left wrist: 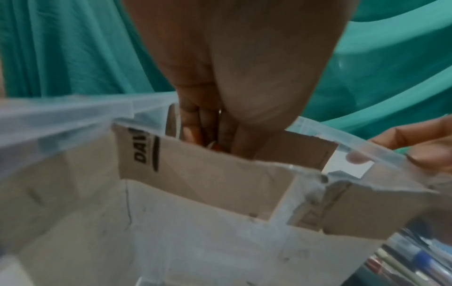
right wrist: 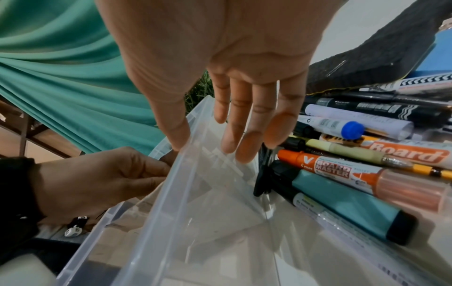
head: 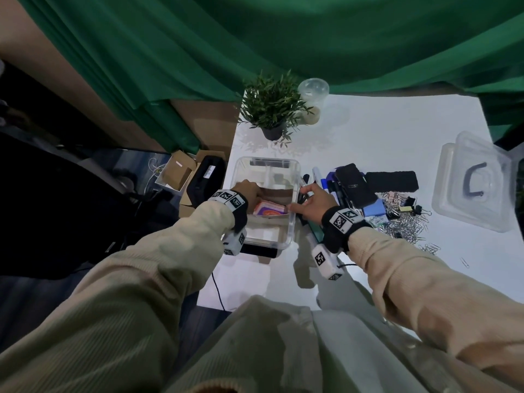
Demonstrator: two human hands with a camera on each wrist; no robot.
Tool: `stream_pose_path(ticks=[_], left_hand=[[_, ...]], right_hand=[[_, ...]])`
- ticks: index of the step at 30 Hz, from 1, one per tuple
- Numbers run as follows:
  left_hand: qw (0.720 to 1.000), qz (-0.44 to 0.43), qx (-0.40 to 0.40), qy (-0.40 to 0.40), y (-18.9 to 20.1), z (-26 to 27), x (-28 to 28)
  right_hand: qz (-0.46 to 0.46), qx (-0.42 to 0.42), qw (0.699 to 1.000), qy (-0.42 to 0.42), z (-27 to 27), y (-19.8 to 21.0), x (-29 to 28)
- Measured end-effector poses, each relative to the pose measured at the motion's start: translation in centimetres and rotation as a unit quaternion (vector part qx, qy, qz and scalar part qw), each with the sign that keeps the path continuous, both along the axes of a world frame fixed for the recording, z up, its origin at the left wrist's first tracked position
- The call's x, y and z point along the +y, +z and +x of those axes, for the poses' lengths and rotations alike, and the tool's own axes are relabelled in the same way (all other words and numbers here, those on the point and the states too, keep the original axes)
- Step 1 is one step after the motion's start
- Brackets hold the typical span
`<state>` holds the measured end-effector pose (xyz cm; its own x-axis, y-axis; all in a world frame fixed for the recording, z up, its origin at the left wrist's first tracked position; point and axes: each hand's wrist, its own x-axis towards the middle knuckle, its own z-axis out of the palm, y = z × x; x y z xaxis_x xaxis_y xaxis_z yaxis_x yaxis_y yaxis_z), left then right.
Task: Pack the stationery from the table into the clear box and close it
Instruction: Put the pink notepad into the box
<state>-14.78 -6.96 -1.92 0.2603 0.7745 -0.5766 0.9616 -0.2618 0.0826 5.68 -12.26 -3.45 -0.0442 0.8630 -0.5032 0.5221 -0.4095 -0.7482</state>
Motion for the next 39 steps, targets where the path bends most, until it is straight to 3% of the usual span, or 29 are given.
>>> stream_pose_path(ticks=[3, 8, 13, 20, 26, 29, 32, 36, 39], left_hand=[[0.998, -0.008, 0.057, -0.029, -0.1, 0.3, 0.1], [0.992, 0.056, 0.1, -0.047, 0.5, 0.6, -0.3], [0.993, -0.014, 0.116, -0.029, 0.2, 0.5, -0.8], [0.995, -0.074, 0.061, -0.018, -0.5, 0.5, 0.0], [0.994, -0.075, -0.002, 0.078, -1.0, 1.4, 0.0], [0.991, -0.086, -0.017, 0.105, -1.0, 1.2, 0.0], [0.989, -0.107, -0.044, 0.097, -0.9, 0.9, -0.2], [0.992, -0.094, -0.068, 0.053, -0.6, 1.9, -1.0], [0.987, -0.108, -0.114, 0.046, -0.7, 3.1, -1.8]], right_hand=[[0.003, -0.003, 1.0, 0.004, 0.0, -0.1, 0.1], [0.006, -0.003, 1.0, 0.014, 0.0, -0.4, 0.2], [0.013, -0.014, 1.0, 0.01, -0.4, -0.9, 0.1], [0.019, -0.032, 0.999, 0.016, -0.5, -1.8, 0.0], [0.01, -0.027, 0.999, 0.021, -0.2, -1.7, -0.2], [0.03, 0.02, 0.998, -0.06, 1.2, -0.4, -0.3], [0.083, -0.086, 0.983, -0.141, 4.7, -0.6, 0.8], [0.032, -0.319, 0.943, -0.087, 9.9, -1.8, 1.8], [-0.01, -0.381, 0.924, -0.031, 12.0, -2.9, 1.8]])
